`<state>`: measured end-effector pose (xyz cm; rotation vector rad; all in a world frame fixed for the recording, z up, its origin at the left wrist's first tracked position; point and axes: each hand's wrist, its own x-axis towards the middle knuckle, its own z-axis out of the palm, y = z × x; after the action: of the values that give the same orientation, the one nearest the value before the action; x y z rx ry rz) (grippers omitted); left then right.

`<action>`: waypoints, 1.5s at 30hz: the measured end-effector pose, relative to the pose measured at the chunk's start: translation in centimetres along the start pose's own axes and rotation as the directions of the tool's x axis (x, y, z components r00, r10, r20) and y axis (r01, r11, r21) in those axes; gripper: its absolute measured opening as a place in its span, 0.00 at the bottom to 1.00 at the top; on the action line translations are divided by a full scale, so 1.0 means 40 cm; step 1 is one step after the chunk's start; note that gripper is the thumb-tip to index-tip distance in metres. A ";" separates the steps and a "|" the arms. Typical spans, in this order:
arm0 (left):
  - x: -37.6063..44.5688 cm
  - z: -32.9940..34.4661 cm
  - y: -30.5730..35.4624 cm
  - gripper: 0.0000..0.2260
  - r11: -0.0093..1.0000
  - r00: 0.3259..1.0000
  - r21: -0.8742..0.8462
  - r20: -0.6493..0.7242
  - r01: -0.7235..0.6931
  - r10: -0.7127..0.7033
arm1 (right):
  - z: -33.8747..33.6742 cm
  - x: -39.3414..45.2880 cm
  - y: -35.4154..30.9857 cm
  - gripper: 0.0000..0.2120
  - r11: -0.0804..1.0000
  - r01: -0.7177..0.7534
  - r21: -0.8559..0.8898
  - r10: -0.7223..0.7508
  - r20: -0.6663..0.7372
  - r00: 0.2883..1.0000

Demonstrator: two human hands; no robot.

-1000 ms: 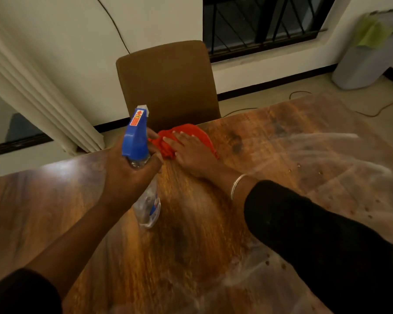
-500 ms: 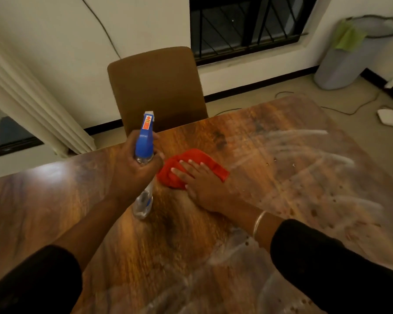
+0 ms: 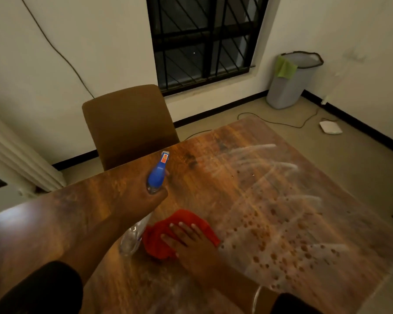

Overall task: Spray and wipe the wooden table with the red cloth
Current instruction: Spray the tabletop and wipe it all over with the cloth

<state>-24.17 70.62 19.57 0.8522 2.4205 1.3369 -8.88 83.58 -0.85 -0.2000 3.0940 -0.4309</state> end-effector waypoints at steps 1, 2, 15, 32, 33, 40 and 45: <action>0.004 0.008 0.017 0.15 1.000 0.999 0.002 0.035 -0.012 0.012 | -0.020 -0.005 0.051 0.33 0.999 -0.043 -0.033 0.043 -0.003 0.999; 0.009 0.015 0.033 0.15 1.000 0.998 -0.005 0.059 -0.018 0.018 | -0.040 -0.009 0.106 0.31 0.992 -0.116 -0.055 0.114 -0.038 0.993; 0.199 0.249 0.075 0.08 0.996 0.951 0.042 0.297 0.076 -0.085 | -0.246 -0.190 0.636 0.29 0.711 -0.703 0.039 0.701 -0.120 0.703; 0.294 0.336 0.108 0.14 0.994 0.949 -0.038 0.301 0.106 -0.090 | -0.289 -0.103 0.881 0.31 0.669 -0.731 0.134 0.741 -0.206 0.639; 0.295 0.329 0.112 0.13 0.995 0.952 -0.025 0.295 0.097 -0.086 | -0.289 -0.078 0.880 0.32 0.668 -0.732 0.133 0.742 -0.195 0.641; 0.319 0.282 0.138 0.08 0.991 0.973 0.072 0.197 0.111 -0.123 | -0.181 0.108 0.574 0.31 0.947 -0.312 0.073 0.316 -0.051 0.947; 0.344 0.273 0.129 0.10 0.993 0.974 0.070 0.202 0.090 -0.103 | -0.124 0.166 0.511 0.30 0.999 0.050 0.020 -0.051 0.044 0.998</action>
<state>-28.05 88.49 18.74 0.8315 2.3195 1.0885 -18.17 103.55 -1.62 -0.2836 3.0455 -0.4500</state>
